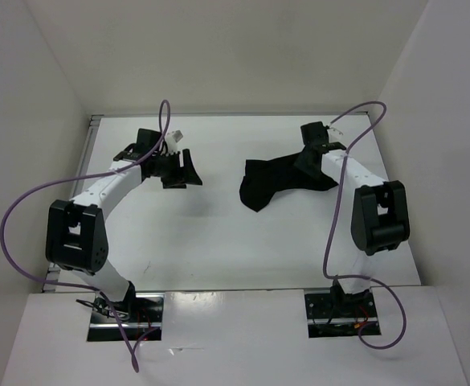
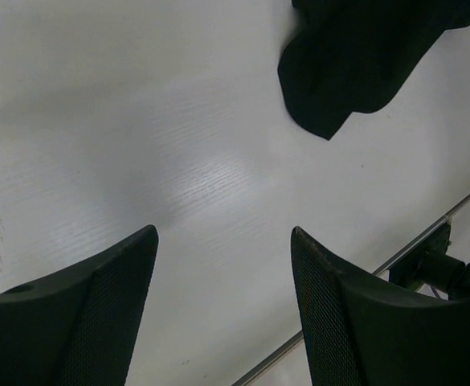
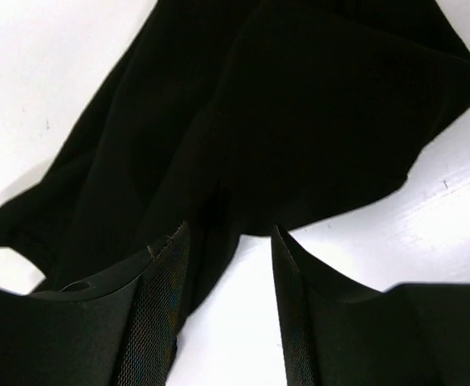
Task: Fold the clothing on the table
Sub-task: Move the skirt to the center of the board
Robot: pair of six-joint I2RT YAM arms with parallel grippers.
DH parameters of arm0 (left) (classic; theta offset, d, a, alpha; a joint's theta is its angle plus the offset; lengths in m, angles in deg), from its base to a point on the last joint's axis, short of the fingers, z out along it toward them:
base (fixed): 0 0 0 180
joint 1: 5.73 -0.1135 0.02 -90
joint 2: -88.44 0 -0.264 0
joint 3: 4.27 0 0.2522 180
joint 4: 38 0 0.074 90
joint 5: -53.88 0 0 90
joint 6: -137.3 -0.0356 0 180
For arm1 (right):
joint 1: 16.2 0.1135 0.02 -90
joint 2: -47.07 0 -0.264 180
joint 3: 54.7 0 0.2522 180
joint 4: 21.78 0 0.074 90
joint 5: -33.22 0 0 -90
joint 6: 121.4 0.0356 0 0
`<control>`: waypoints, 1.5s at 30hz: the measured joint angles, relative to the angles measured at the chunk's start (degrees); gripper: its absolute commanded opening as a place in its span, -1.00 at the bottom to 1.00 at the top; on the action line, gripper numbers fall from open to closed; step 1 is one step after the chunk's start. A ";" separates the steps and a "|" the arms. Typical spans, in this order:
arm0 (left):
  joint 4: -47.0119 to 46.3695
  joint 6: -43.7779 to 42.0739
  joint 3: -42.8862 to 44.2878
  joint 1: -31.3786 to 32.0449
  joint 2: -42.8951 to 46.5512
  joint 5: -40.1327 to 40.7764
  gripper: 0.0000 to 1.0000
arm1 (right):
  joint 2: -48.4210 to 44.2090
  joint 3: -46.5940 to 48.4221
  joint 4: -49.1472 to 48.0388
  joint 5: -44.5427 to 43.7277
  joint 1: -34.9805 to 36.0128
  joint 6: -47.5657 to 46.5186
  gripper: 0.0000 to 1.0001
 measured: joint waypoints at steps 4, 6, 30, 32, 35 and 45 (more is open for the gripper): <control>0.20 0.00 -1.95 0.00 0.57 0.26 0.49 | 2.75 1.57 -1.33 -0.04 0.00 0.87 -0.01; 0.42 0.00 -2.80 0.00 1.11 0.39 0.49 | 4.13 2.08 -2.29 -0.02 0.00 1.05 -0.07; 0.42 0.00 -5.16 -0.70 3.91 1.77 0.52 | -7.48 24.55 3.65 18.21 19.76 -16.11 -1.00; 0.44 0.00 -5.16 -1.27 3.91 1.77 0.52 | -13.38 25.35 3.74 20.94 23.65 -17.92 -1.00; 0.44 0.00 -5.16 -1.84 3.89 2.03 0.52 | -21.42 24.41 4.50 21.49 22.75 -19.02 -1.00; 0.85 0.00 -5.60 -1.84 4.00 2.45 0.52 | -24.57 -0.46 10.05 17.27 5.35 -15.61 -0.38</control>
